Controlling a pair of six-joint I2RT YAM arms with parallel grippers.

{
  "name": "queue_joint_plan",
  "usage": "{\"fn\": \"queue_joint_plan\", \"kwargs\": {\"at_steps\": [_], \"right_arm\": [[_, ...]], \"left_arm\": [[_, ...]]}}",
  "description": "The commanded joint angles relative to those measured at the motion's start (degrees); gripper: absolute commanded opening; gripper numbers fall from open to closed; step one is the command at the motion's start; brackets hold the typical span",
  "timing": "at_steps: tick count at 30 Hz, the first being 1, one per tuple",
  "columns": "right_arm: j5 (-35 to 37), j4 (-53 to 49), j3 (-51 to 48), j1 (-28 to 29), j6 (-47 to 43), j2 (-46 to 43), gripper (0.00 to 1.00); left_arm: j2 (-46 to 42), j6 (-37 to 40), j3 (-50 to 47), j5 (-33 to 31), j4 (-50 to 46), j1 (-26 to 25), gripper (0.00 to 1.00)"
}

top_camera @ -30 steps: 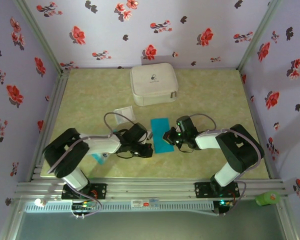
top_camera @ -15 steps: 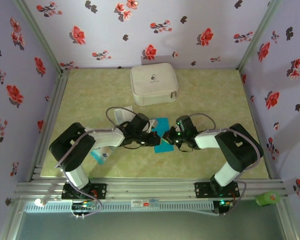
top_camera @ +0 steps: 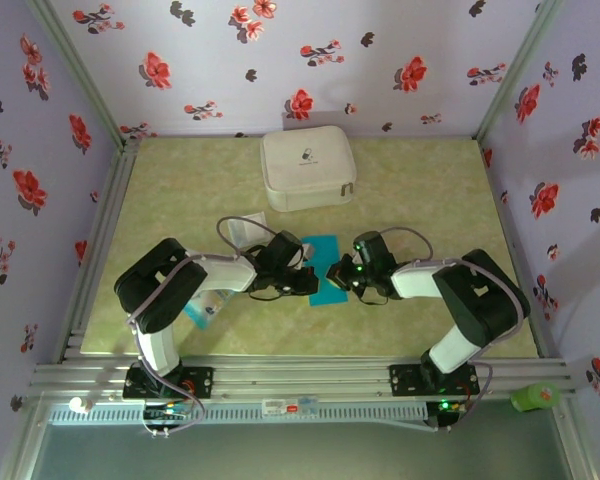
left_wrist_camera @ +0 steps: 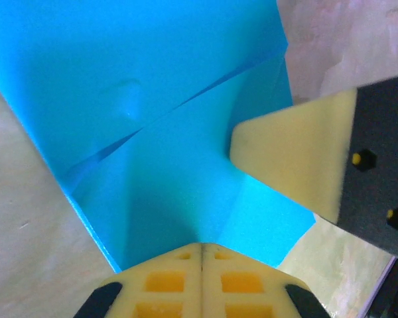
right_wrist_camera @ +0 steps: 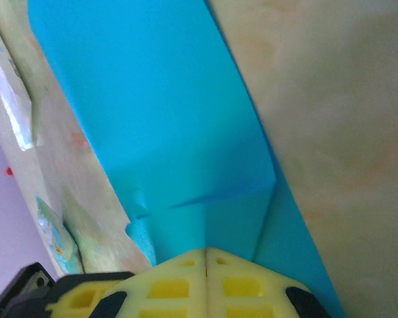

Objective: Fold a paper plane with a square sheet of paper (pick it up from the middle)
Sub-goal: Fold the triangle a second time at the center of the table.

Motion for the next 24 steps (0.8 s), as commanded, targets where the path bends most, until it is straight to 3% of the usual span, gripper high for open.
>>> {"fn": "queue_joint_plan", "kwargs": {"at_steps": [1, 4, 15, 18, 24], "right_arm": [[0.66, -9.05, 1.28, -0.22, -4.62, -3.57, 0.00], [0.60, -10.88, 2.32, 0.50, -5.78, -4.19, 0.00], [-2.90, 0.31, 3.29, 2.58, -0.45, 2.03, 0.00], [-1.54, -3.10, 4.32, 2.34, -1.76, 4.18, 0.00], [1.31, -4.58, 0.43, -3.44, -1.76, 2.82, 0.00]], "left_arm": [[1.27, 1.44, -2.12, -3.76, -5.02, 0.09, 0.03], [1.42, 2.22, -1.34, -3.67, -6.12, 0.09, 0.03], [1.09, 4.19, -0.41, -3.27, -7.76, 0.12, 0.03], [1.31, 4.72, -0.37, -3.20, -8.31, 0.12, 0.02], [2.41, 5.08, -0.22, -3.31, -9.43, 0.12, 0.00]]}}
